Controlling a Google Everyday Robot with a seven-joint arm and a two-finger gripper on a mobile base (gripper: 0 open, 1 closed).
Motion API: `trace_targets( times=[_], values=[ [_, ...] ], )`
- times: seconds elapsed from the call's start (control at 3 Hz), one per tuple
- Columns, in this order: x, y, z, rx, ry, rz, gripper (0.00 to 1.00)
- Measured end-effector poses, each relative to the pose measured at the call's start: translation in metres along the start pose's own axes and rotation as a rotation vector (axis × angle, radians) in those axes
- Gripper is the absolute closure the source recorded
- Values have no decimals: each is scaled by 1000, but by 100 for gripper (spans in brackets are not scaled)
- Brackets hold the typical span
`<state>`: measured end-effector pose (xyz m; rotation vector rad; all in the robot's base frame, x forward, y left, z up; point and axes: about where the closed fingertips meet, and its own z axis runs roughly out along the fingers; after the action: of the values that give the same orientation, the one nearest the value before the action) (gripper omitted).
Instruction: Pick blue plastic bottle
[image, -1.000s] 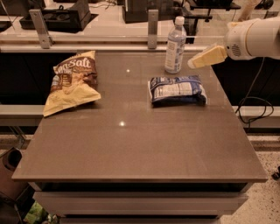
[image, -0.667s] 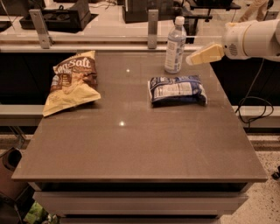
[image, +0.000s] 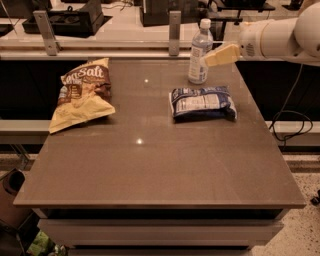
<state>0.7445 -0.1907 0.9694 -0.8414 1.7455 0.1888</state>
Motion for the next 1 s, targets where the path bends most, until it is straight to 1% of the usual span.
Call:
trace_targets(
  times=[0.33,1.0],
  values=[
    [-8,5,27,-47,-29,5,0],
    [-7,16,68,-125,-83,25,0]
  ],
)
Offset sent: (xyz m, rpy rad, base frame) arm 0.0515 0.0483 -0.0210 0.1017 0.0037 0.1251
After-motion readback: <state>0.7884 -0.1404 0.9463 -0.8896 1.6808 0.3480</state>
